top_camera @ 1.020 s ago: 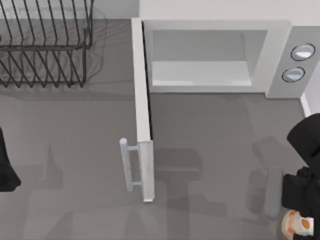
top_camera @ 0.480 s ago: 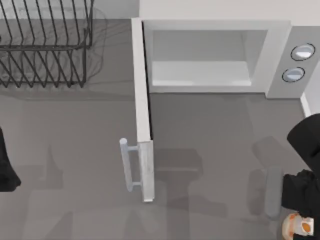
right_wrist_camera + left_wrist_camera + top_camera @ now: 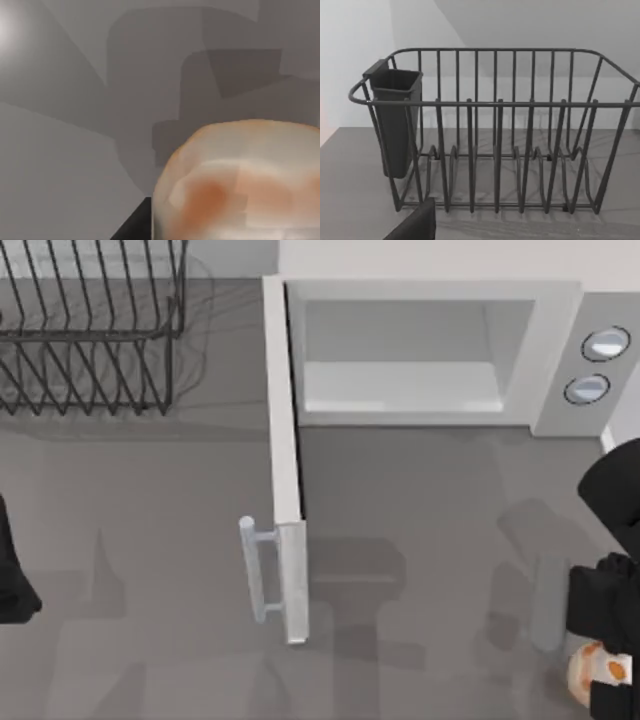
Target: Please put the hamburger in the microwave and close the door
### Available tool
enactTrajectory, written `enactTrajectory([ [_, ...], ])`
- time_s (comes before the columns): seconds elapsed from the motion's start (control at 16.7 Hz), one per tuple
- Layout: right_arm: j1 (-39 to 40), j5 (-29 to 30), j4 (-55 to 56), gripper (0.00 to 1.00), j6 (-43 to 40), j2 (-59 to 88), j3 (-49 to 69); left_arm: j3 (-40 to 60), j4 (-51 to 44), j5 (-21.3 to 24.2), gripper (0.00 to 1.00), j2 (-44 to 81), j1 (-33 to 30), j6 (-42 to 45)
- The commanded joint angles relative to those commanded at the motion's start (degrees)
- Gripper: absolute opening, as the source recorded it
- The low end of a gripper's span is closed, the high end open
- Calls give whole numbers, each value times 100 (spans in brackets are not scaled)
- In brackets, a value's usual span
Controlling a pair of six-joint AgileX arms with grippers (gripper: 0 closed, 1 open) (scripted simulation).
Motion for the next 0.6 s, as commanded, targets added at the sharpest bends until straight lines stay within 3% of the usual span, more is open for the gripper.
enactTrajectory([
  [0.3, -2, 1, -1584, 0, -33, -536, 873, 0, 0, 0, 100, 0, 0, 0],
  [0.6, -17, 3, -1967, 0, -18, -769, 1162, 0, 0, 0, 100, 0, 0, 0],
])
